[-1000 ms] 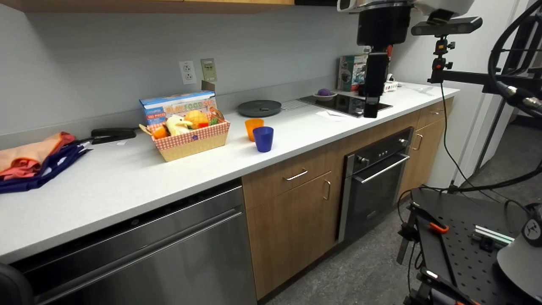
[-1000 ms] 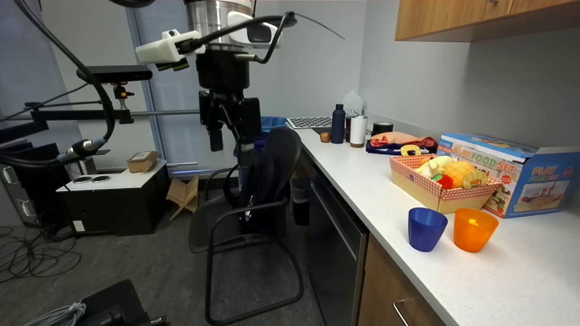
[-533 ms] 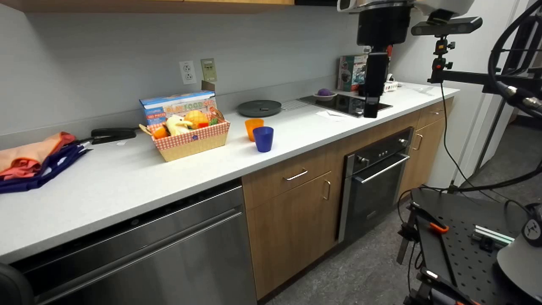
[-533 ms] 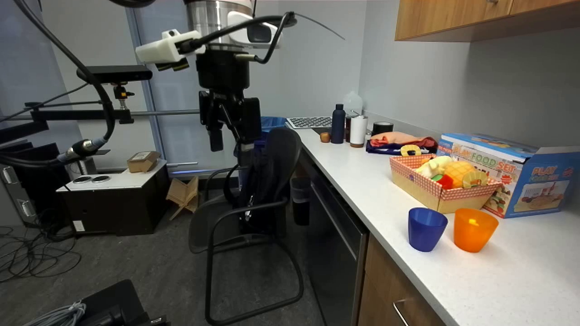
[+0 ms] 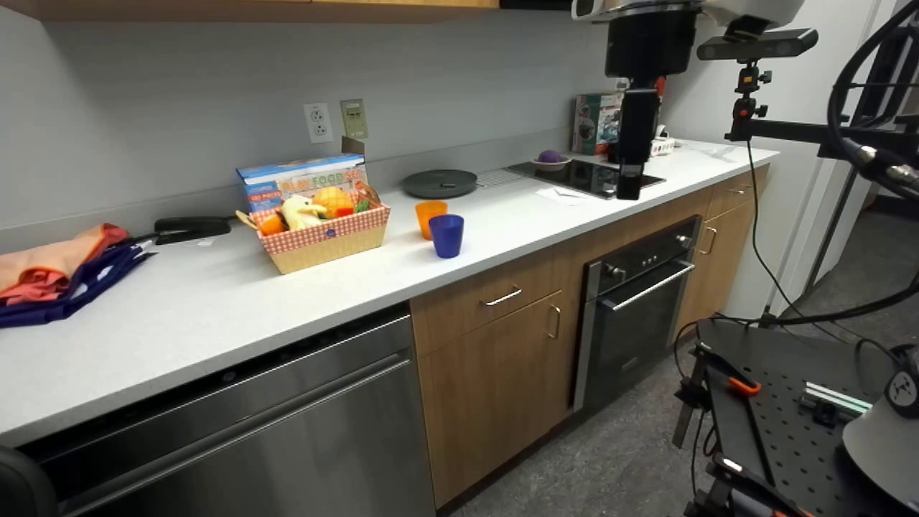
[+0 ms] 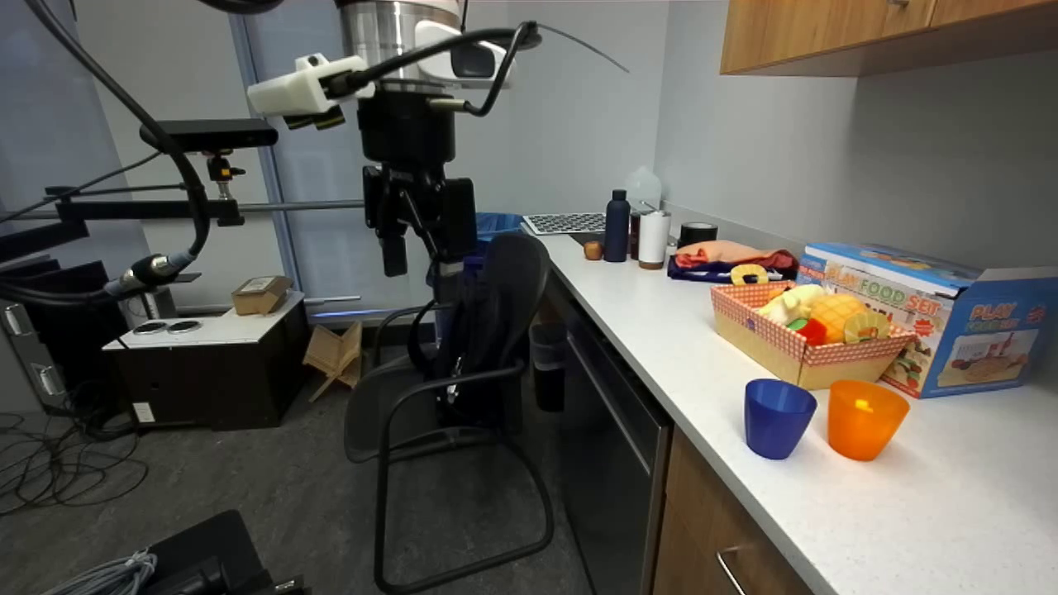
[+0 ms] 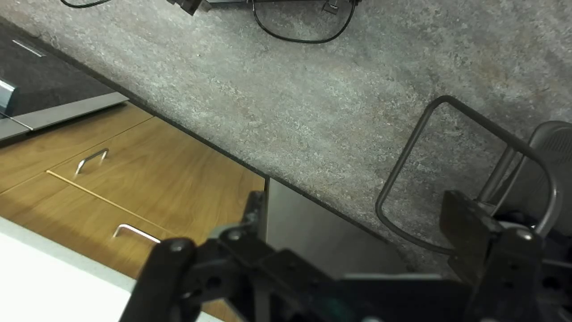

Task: Open the drawer to the right of the dishwasher

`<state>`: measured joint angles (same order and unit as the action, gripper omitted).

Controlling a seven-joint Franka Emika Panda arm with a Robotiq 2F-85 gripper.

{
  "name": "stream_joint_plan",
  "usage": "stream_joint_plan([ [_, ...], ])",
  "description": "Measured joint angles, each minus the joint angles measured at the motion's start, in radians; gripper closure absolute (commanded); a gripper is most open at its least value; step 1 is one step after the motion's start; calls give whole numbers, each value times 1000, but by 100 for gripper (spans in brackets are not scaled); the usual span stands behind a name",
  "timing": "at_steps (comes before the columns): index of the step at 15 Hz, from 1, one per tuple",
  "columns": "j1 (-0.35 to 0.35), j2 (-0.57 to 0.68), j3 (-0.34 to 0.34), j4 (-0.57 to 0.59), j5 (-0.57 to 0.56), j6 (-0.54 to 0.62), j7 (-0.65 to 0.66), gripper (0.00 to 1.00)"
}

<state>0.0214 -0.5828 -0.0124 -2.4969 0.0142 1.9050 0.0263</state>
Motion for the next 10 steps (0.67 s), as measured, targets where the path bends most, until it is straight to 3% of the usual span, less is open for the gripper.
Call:
stream_joint_plan([
  [10,-3,24,-14,5,1,1,-1,0],
])
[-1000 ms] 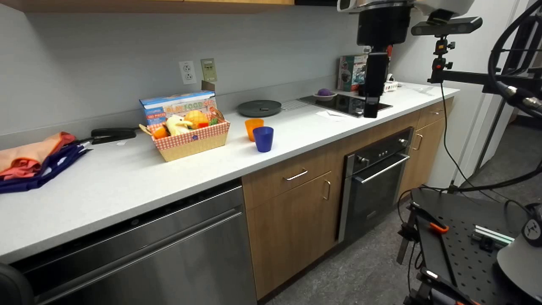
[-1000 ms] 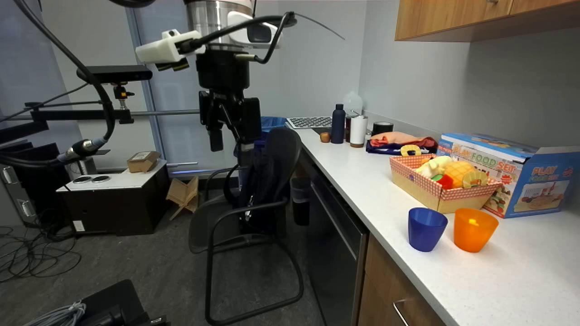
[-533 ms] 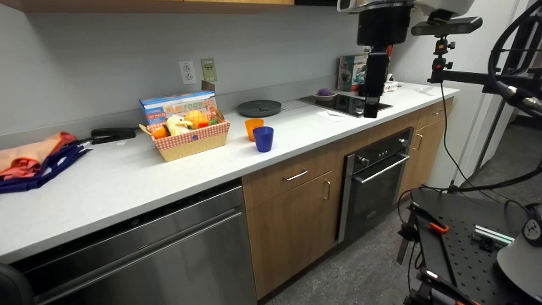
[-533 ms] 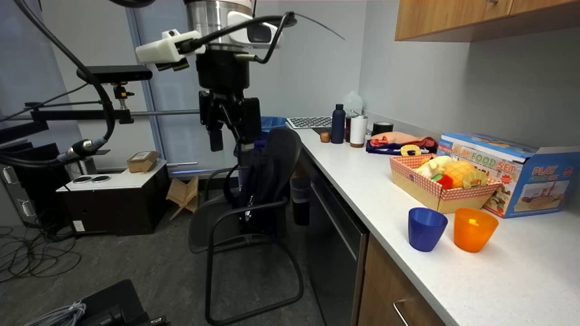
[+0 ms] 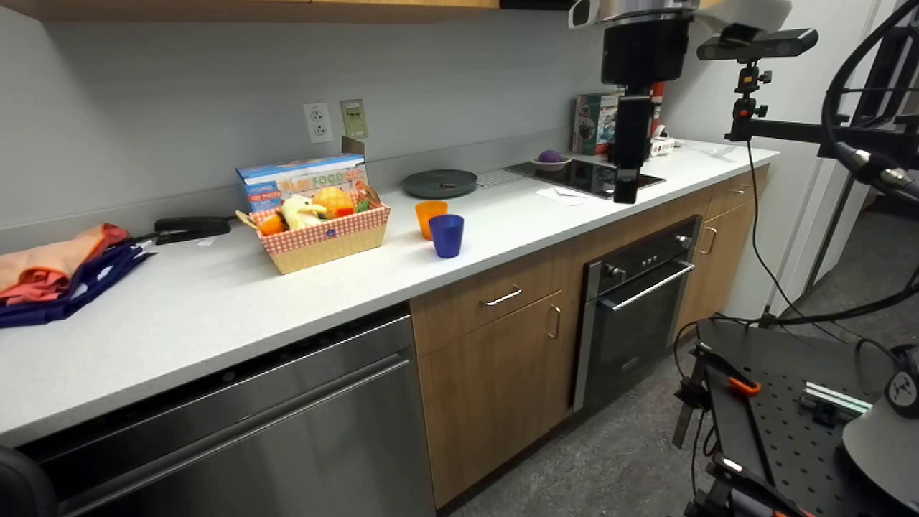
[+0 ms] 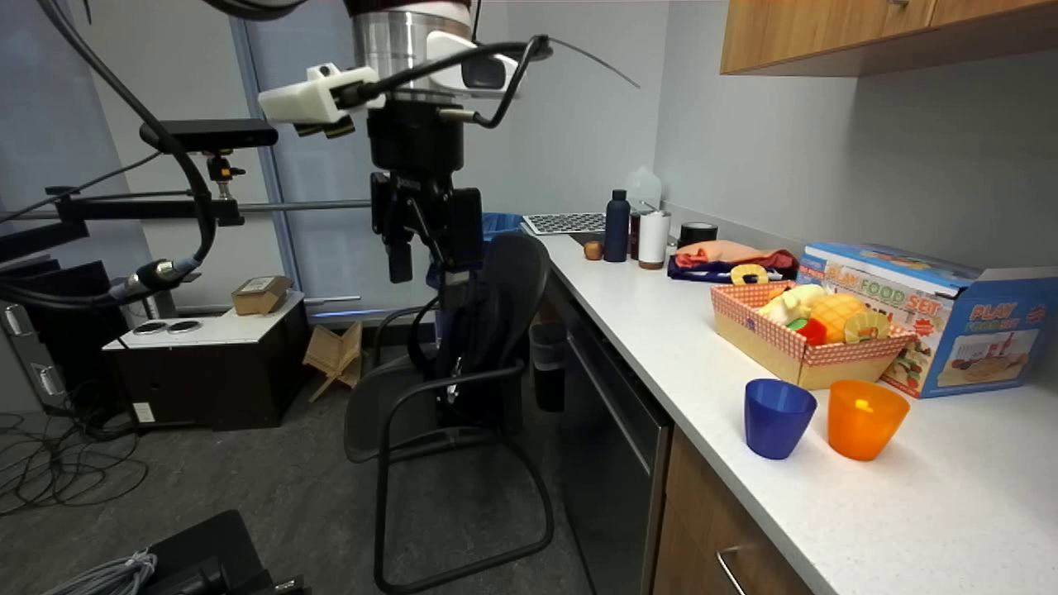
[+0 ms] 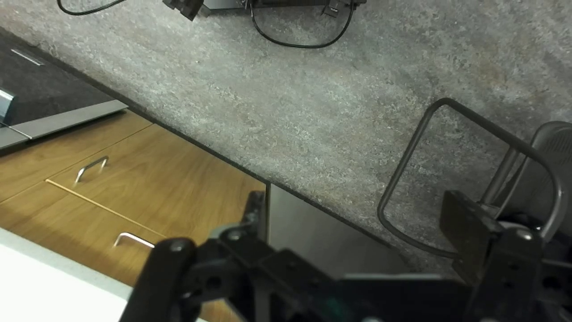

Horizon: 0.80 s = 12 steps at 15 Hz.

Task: Open the drawer to the right of the dishwasher

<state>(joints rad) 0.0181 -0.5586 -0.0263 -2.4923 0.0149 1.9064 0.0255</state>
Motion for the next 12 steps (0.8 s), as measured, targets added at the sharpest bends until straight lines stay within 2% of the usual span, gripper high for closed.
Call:
stream_joint_plan([
  [7,-1,23,0,-2,0,10,4,0],
  [12,-17,102,-5,-5,-1,113,-6,0],
])
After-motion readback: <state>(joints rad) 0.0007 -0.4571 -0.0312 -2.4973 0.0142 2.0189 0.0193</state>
